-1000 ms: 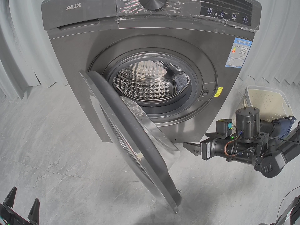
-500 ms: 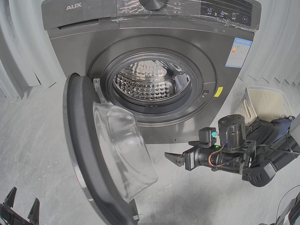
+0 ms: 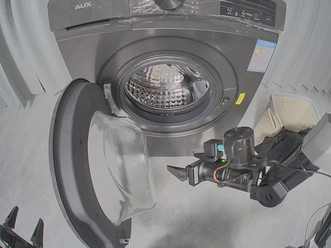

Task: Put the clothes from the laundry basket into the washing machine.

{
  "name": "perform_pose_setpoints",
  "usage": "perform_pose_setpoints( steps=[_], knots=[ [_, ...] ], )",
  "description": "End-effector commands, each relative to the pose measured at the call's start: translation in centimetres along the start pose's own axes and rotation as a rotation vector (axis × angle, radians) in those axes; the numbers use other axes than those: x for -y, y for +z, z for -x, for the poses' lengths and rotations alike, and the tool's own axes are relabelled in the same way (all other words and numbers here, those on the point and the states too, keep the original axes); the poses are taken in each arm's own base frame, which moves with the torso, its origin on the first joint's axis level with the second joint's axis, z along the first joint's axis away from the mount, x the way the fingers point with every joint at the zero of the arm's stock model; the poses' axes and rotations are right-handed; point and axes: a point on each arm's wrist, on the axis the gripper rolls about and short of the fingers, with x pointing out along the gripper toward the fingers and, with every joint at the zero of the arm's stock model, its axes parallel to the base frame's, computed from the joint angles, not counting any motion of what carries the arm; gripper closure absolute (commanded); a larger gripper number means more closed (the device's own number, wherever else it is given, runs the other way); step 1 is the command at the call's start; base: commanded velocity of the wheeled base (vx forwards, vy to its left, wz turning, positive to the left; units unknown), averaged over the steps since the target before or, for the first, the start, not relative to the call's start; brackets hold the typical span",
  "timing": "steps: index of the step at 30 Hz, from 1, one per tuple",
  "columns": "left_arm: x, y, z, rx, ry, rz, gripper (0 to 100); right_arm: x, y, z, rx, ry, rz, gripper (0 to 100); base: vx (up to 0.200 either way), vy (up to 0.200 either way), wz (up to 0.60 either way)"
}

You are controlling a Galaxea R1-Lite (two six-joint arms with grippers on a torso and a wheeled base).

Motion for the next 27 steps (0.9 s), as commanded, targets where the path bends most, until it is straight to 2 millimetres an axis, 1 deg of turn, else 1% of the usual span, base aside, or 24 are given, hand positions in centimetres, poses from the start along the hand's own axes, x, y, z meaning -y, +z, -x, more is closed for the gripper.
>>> perform_pose_setpoints(
  steps=[1, 5, 12, 14, 16, 17, 20, 26, 27],
  knots=[
    [0.0, -0.5, 0.0, -0.001, 0.001, 0.002, 0, -1.5, -1.1, -1.8, -0.021, 0.043, 0.015, 0, 0.0, 0.0, 0.0],
    [0.0, -0.5, 0.0, -0.001, 0.001, 0.0, 0, -3.3, -1.8, -2.7, -0.03, 0.089, 0.029, 0, 0.0, 0.0, 0.0],
    [0.0, -0.5, 0.0, -0.001, 0.001, 0.0, 0, -5.6, -1.8, -4.5, 0.017, 0.145, 0.007, 0, 0.0, 0.0, 0.0],
    [0.0, -0.5, 0.0, -0.001, 0.001, 0.0, 0, -6.7, -1.7, -4.8, 0.043, 0.177, -0.009, 0, 0.0, 0.0, 0.0],
    [0.0, -0.5, 0.0, -0.001, 0.001, 0.0, 0, -6.7, -1.7, -4.8, 0.043, 0.177, -0.009, 0, 0.0, 0.0, 0.0],
    [0.0, -0.5, 0.0, -0.001, 0.001, 0.0, 0, -6.9, -0.9, -4.9, 0.075, 0.183, -0.02, 0, 0.0, 0.0, 0.0],
    [0.0, -0.5, 0.0, -0.001, 0.0, 0.0, 0, -6.5, -0.3, -5.0, 0.091, 0.173, -0.025, 0, 0.0, 0.0, 0.0],
    [0.0, -0.5, 0.0, -0.001, 0.001, 0.0, 0, -6.6, -0.1, -5.9, 0.106, 0.173, -0.026, 0, 0.0, 0.0, 0.0],
    [0.0, -0.5, 0.0, -0.001, 0.0, 0.0, 0, -6.8, -0.5, -6.7, 0.102, 0.177, -0.026, 0, 0.0, 0.0, 0.0]
  ],
)
